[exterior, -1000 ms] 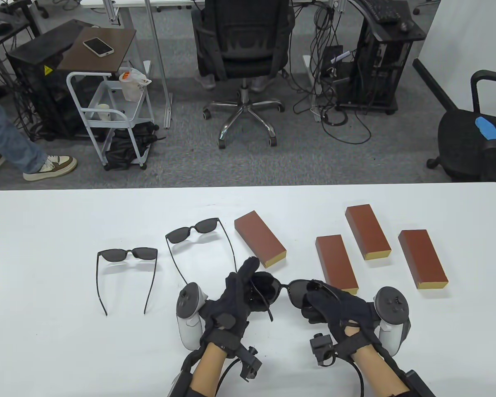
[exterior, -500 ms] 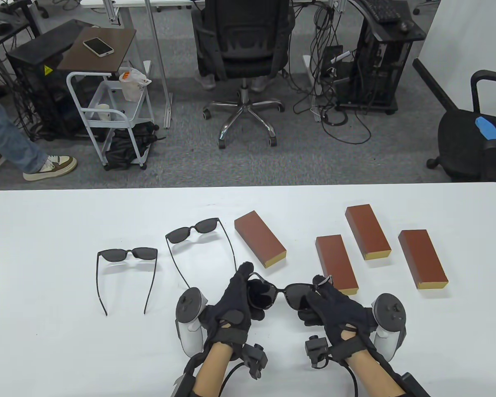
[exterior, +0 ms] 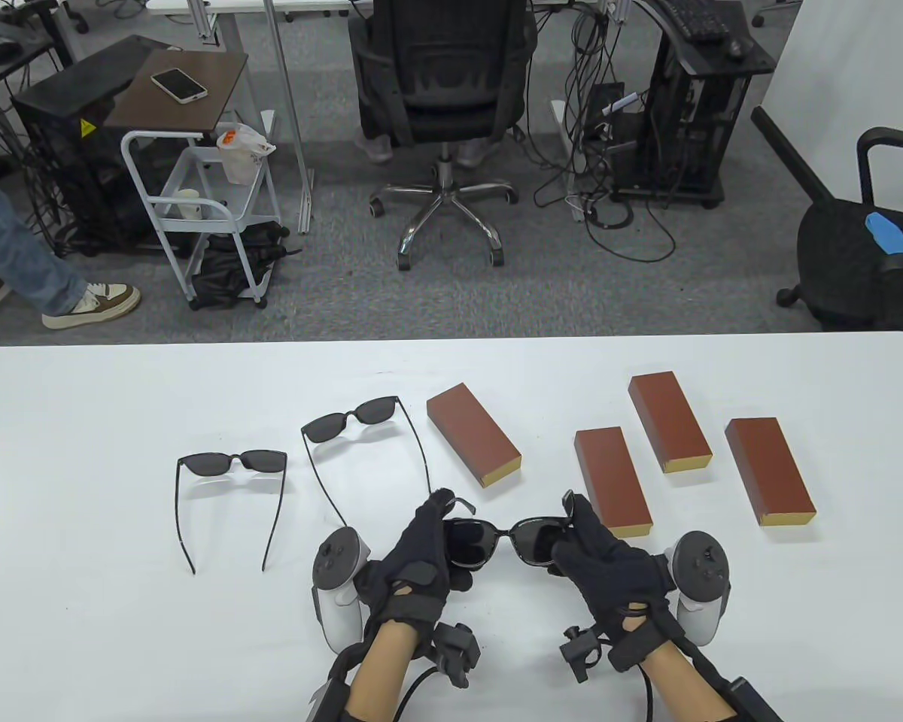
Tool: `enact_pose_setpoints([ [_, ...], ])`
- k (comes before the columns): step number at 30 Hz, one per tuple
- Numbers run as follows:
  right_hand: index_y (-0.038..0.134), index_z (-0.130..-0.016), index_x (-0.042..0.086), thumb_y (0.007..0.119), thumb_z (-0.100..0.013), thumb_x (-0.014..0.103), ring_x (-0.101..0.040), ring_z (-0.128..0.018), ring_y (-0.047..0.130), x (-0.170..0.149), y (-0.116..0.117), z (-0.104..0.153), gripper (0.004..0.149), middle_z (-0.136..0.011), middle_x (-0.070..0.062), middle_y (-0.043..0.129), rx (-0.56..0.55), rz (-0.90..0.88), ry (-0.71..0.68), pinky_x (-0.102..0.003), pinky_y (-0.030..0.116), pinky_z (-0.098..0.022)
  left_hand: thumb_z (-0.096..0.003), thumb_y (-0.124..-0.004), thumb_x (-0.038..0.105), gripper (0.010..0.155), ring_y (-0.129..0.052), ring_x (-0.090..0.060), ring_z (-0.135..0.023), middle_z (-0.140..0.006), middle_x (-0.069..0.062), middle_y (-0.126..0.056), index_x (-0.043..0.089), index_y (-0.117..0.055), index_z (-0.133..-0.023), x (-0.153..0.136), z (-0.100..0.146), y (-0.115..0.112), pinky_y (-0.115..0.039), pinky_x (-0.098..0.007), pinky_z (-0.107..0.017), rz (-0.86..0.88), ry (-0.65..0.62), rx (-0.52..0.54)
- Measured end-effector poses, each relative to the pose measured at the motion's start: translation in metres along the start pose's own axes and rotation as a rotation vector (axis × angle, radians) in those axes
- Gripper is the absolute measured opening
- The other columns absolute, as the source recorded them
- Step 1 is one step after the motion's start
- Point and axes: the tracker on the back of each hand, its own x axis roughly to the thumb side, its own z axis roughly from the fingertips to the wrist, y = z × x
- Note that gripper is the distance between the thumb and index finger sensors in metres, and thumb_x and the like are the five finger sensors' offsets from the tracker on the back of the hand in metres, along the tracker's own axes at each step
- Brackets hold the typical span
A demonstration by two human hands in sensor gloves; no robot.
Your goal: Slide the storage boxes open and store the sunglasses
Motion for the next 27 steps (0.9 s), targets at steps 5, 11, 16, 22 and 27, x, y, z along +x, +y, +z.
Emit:
enact_pose_setpoints([
  [5,0.064,-0.089,0.018,0.070,-0.034,0.066,-0.039,-0.061,0.098,-0.0040,-0.0005,0.0011,0.074,-0.071,-0.016,0.095,-0.020,-0.083,0.014,-0.049,0.086,-0.043,-0.0548,-0.060,0.054,0.067,-0.095,-0.025,-0.063,-0.094,-0.011,-0.081,0.019,-0.049,-0.111,0.0046,0.0015,0.0013,-0.082,-0.043,-0.042,-0.094,-0.022,0.054],
  [11,0.075,-0.083,0.020,0.069,-0.036,0.063,-0.038,-0.056,0.101,-0.0045,-0.0022,0.0022,0.064,-0.066,-0.013,0.100,-0.051,-0.082,0.029,-0.048,0.088,-0.040,-0.0543,-0.068,0.045,0.061,-0.099,-0.022,-0.057,-0.088,-0.009,-0.087,0.018,-0.057,-0.108,0.0072,0.0036,0.0030,-0.085,-0.042,-0.038,-0.144,-0.042,0.111],
  [16,0.080,-0.078,0.021,0.070,-0.037,0.061,-0.036,-0.053,0.103,-0.0042,-0.0025,0.0032,0.058,-0.062,-0.012,0.102,-0.066,-0.083,0.045,-0.047,0.089,-0.038,-0.0532,-0.072,0.040,0.058,-0.100,-0.021,-0.053,-0.085,-0.008,-0.090,0.018,-0.061,-0.106,0.0089,0.0046,0.0029,-0.087,-0.041,-0.036,-0.165,-0.060,0.141],
  [22,0.081,-0.077,0.021,0.072,-0.039,0.057,-0.035,-0.052,0.103,-0.0047,-0.0064,0.0036,0.053,-0.060,-0.010,0.103,-0.080,-0.078,0.060,-0.046,0.089,-0.037,-0.0512,-0.076,0.036,0.055,-0.102,-0.020,-0.052,-0.082,-0.008,-0.093,0.019,-0.067,-0.103,0.0076,0.0023,0.0022,-0.090,-0.042,-0.036,-0.165,-0.082,0.139],
  [27,0.082,-0.076,0.021,0.072,-0.039,0.057,-0.034,-0.051,0.104,-0.0053,-0.0073,0.0039,0.053,-0.060,-0.010,0.104,-0.082,-0.085,0.073,-0.046,0.089,-0.037,-0.0500,-0.077,0.035,0.055,-0.104,-0.019,-0.049,-0.079,-0.008,-0.095,0.019,-0.070,-0.101,0.0077,0.0018,0.0015,-0.091,-0.041,-0.035,-0.181,-0.099,0.161],
])
